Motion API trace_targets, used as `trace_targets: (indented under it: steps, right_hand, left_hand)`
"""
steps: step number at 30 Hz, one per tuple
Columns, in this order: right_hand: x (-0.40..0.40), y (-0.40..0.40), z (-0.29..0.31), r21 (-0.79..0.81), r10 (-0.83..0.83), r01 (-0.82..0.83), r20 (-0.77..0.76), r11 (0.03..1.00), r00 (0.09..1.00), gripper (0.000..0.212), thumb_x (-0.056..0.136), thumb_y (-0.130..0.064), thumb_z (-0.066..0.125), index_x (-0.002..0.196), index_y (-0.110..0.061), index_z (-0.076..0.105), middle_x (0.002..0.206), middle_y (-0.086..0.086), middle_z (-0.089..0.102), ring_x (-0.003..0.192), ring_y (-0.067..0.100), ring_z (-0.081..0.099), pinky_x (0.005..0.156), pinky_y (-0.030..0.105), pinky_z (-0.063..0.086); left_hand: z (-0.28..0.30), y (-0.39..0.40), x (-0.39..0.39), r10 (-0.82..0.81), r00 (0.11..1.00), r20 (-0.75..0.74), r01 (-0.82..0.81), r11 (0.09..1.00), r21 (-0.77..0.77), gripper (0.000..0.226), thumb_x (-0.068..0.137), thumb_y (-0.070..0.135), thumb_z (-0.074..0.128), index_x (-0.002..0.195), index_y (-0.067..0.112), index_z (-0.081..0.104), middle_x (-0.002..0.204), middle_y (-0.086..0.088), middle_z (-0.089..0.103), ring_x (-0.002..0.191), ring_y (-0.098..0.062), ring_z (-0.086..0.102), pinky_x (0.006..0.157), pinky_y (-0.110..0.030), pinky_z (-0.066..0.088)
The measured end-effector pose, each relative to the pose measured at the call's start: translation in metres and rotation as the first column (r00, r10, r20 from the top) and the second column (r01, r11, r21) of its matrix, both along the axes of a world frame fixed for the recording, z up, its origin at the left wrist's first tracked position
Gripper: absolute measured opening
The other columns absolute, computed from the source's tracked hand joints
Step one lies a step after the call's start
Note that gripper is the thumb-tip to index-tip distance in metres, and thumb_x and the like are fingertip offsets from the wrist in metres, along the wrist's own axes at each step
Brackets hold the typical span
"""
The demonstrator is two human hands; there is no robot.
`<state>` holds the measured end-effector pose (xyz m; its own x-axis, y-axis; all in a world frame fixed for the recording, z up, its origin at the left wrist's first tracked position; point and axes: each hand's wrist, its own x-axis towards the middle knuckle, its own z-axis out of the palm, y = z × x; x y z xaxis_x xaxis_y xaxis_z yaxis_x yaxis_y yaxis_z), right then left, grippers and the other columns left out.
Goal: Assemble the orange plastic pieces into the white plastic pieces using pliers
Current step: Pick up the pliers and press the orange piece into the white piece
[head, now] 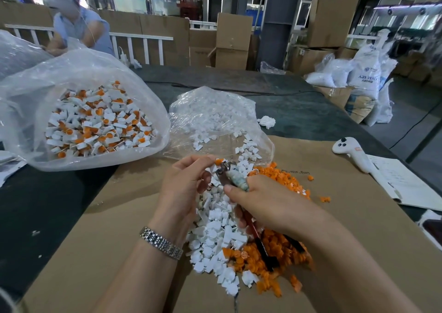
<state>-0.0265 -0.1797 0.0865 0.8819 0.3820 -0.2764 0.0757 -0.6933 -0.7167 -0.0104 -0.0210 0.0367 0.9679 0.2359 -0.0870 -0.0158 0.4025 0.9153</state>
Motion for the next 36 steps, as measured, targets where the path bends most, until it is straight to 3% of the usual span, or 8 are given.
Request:
trace_targets:
  steps: [5,10,17,21,24,29,32,36]
  right_hand:
    - [-0.001,0.001,0.001,-0.006,0.002,-0.002,-0.001,1.000,1.000,0.043,0.103,-0.048,0.047,0.088,-0.009,0.058,0.088,0.026,0.072,0.068,0.029,0.072,0.071,0.050,0.057]
    - [-0.004,0.007,0.003,0.007,-0.034,0.034,0.029,0.999,0.999,0.059,0.102,-0.053,0.043,0.076,-0.003,0.059,0.060,0.014,0.066,0.051,0.025,0.064,0.058,0.034,0.054]
    - [-0.001,0.016,-0.004,-0.036,-0.095,0.100,0.126,0.994,0.987,0.056,0.098,-0.058,0.044,0.075,-0.008,0.056,0.064,0.007,0.058,0.049,0.020,0.048,0.052,0.035,0.044]
    - [-0.001,0.013,-0.008,0.120,-0.080,0.083,-0.028,0.989,0.996,0.060,0.101,-0.054,0.046,0.079,0.000,0.061,0.057,0.013,0.063,0.048,0.027,0.063,0.045,0.030,0.051]
    - [0.001,0.010,-0.005,0.189,-0.064,0.095,-0.165,0.977,0.984,0.057,0.101,-0.052,0.049,0.086,0.002,0.062,0.065,0.015,0.066,0.059,0.031,0.070,0.059,0.043,0.061]
    - [0.006,0.001,0.003,0.195,-0.029,0.090,-0.294,0.977,0.955,0.038,0.104,-0.036,0.053,0.105,0.001,0.060,0.081,0.016,0.067,0.068,0.026,0.071,0.070,0.042,0.064]
    - [0.009,-0.011,0.007,0.173,-0.025,0.073,-0.268,0.982,0.963,0.023,0.101,-0.018,0.057,0.111,0.002,0.057,0.082,0.014,0.068,0.069,0.024,0.070,0.074,0.045,0.062]
    - [0.014,-0.029,0.013,0.061,-0.056,0.062,-0.087,0.996,0.995,0.021,0.098,-0.021,0.060,0.106,-0.002,0.062,0.081,0.013,0.073,0.073,0.026,0.074,0.076,0.044,0.063]
  left_hand:
    - [0.001,-0.004,-0.001,0.000,1.000,0.024,-0.001,0.999,0.048,0.021,0.083,0.010,0.080,0.066,0.019,0.074,0.063,0.002,0.063,0.051,-0.008,0.048,0.054,-0.018,0.038]
    - [0.001,-0.004,0.000,0.020,0.999,0.041,-0.023,0.998,0.058,0.024,0.088,0.007,0.075,0.067,0.017,0.073,0.068,-0.002,0.066,0.055,-0.010,0.050,0.059,-0.022,0.039]
    - [-0.003,-0.001,0.002,0.047,0.998,0.049,-0.050,0.997,0.055,0.009,0.091,0.006,0.073,0.083,0.002,0.074,0.070,-0.011,0.065,0.052,-0.011,0.052,0.047,-0.017,0.041]
    - [-0.006,-0.003,0.004,0.084,0.996,0.030,-0.086,0.994,0.060,0.012,0.091,0.007,0.073,0.079,0.004,0.074,0.057,-0.001,0.059,0.049,-0.008,0.049,0.045,-0.017,0.039]
    - [-0.005,-0.002,0.005,0.068,0.998,-0.005,-0.067,0.997,0.034,0.010,0.089,0.008,0.074,0.080,0.007,0.076,0.058,0.001,0.061,0.049,-0.006,0.049,0.044,-0.016,0.038]
    - [-0.004,0.002,0.007,-0.002,0.997,-0.073,-0.007,0.992,-0.123,0.011,0.091,0.004,0.069,0.082,0.003,0.075,0.062,-0.001,0.060,0.050,-0.007,0.052,0.041,-0.014,0.040]
    - [-0.004,0.006,0.007,-0.021,0.993,-0.113,-0.007,0.971,-0.237,0.016,0.092,0.002,0.068,0.076,0.002,0.068,0.062,-0.004,0.063,0.052,-0.008,0.062,0.043,-0.014,0.047]
    - [-0.007,0.011,0.007,-0.057,0.995,-0.078,0.038,0.974,-0.225,0.031,0.092,0.001,0.069,0.061,0.005,0.072,0.074,-0.011,0.073,0.060,-0.013,0.070,0.049,-0.016,0.054]
